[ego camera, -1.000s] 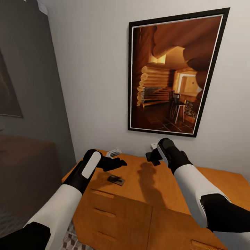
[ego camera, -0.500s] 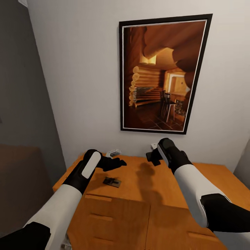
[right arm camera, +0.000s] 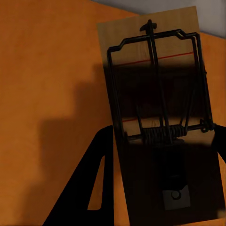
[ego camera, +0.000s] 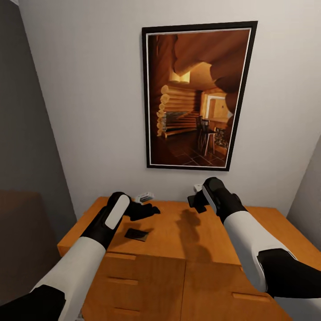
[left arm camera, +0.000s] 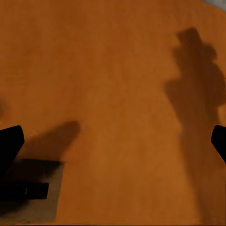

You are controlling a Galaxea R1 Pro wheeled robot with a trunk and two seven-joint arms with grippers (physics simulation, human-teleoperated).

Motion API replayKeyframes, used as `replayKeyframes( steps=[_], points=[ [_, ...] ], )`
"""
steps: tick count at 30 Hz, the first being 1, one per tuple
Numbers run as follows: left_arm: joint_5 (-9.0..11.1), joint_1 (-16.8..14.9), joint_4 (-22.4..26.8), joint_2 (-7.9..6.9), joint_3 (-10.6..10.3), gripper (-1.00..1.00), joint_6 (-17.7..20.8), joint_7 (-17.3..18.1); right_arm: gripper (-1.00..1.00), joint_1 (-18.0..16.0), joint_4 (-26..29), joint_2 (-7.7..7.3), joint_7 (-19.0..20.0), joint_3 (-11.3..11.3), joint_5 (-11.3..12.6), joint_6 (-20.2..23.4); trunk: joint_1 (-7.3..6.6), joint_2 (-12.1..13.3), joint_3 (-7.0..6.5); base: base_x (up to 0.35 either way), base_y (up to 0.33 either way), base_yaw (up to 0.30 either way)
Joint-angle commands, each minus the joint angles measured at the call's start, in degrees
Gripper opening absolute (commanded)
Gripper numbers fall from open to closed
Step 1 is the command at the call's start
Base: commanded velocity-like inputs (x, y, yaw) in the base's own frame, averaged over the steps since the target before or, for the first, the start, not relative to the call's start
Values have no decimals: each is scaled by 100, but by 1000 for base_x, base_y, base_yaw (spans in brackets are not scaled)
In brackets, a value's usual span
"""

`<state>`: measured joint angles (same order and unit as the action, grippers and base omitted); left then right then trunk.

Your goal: Take the four mousetraps from the cabinet in the bathroom and place them on the bathroom floor. Make sure all four end up on the same floor surface, and ensure that at least two of them are either under or directly next to the same bathroom sink.

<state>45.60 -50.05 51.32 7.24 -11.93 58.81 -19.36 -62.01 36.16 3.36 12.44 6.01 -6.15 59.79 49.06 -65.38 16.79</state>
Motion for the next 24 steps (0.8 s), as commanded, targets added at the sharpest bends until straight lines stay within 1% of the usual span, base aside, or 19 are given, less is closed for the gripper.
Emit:
replayKeyframes(
  steps=[1,2,3,4,5,6,7,8,9,11,13,24],
  points=[
    [68,-4,-7,4,0,100,3,-233,-100,-4,5,-1,56,5,-53,21,0,-5,8,0,0,-4],
    [83,-4,-34,24,9,100,-16,-661,-100,-4,5,-2,56,5,-53,21,0,-5,8,0,0,-3],
    [117,-4,-57,112,19,100,-94,-1470,-100,-4,5,0,57,5,-53,21,0,-5,8,0,0,-1],
    [146,-4,-61,190,24,100,-210,-2031,-100,-4,5,0,57,5,-53,21,0,-5,8,0,0,0],
    [207,-4,-52,249,28,100,-377,-2542,-100,-4,5,-1,55,5,-53,21,0,-5,8,0,0,0],
    [319,-4,-36,276,30,100,-564,-2973,-100,-4,5,-1,56,5,-53,21,0,-5,8,0,0,0],
    [490,-4,-23,276,24,100,-728,-3296,-100,-4,5,-2,56,5,-53,21,0,-5,8,0,0,0],
    [834,-4,-15,276,6,100,-879,-3587,-100,-4,5,-2,57,5,-53,21,0,-5,8,0,0,0],
    [1287,-4,-15,276,-19,100,-973,-3801,-100,-4,5,-4,57,5,-53,21,0,-5,8,0,0,0],
    [1548,-4,-27,276,-39,100,-1017,-3903,-100,-4,5,-7,57,5,-53,21,0,-5,8,0,0,0],
    [1632,-4,-24,276,-50,100,-1026,-3933,-100,-4,5,-10,57,5,-53,21,0,-5,8,0,0,0],
    [1674,-4,2,276,-71,100,-1030,-3944,-100,-4,5,12,56,5,-53,21,0,-5,8,0,0,0]
  ],
)
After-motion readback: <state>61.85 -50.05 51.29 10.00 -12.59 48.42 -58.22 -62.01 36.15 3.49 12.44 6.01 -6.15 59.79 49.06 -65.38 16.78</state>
